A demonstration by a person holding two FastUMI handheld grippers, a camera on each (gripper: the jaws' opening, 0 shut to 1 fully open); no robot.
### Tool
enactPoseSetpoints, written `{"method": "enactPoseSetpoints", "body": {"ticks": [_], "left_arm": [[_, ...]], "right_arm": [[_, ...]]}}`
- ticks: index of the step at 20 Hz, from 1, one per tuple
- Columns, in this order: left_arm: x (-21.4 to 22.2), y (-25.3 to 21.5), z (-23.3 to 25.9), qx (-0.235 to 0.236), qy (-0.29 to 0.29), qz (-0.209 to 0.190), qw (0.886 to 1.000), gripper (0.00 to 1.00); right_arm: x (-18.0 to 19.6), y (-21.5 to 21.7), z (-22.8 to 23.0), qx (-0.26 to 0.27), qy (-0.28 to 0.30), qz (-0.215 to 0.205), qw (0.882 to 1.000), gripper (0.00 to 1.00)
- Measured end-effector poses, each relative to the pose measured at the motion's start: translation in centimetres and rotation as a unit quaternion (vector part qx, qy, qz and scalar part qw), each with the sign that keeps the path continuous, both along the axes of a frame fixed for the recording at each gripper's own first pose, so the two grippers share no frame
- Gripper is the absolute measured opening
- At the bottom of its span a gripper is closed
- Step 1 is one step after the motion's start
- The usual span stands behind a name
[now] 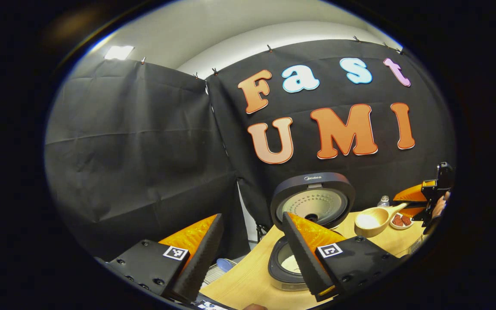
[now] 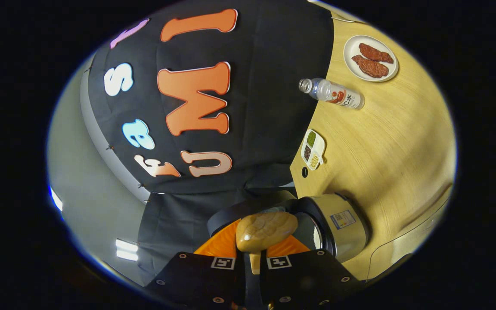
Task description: Close the left gripper, press the button to open the rice cooker; take a wooden spoon from the chopstick holder with the right hand, scoop a spoonful of rice and pour it into the rice cooker, then put the wooden spoon back into the chopstick holder.
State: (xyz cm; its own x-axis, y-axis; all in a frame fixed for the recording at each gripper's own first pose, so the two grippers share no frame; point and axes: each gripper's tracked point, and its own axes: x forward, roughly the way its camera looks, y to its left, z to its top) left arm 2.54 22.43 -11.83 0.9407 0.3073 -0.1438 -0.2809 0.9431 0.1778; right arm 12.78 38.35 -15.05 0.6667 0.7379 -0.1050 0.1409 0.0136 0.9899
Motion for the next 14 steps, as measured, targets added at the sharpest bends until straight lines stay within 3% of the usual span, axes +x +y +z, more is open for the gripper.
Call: {"method": "enactPoseSetpoints", "body": {"ticks": [4,5,8,14], "left_arm": [[-0.1,1.7,-1.2,-0.01,0.008,0.007,1.0,0.93],[-0.1,2.2,-1.6,-0.013,0.01,0.01,1.0,0.86],[-0.2,3.6,-2.3,-0.018,0.015,0.017,1.0,0.86],[-0.1,5.7,-3.9,-0.035,0.026,0.026,0.999,0.86]], "right_arm": [[0.7,3.5,0.0,-0.034,-0.011,0.012,0.999,0.13],[0.8,4.3,0.0,-0.049,-0.018,0.014,0.999,0.13],[1.5,6.1,0.1,-0.097,-0.042,0.018,0.994,0.13],[2.3,8.4,0.8,-0.207,-0.107,0.015,0.972,0.13]]}}
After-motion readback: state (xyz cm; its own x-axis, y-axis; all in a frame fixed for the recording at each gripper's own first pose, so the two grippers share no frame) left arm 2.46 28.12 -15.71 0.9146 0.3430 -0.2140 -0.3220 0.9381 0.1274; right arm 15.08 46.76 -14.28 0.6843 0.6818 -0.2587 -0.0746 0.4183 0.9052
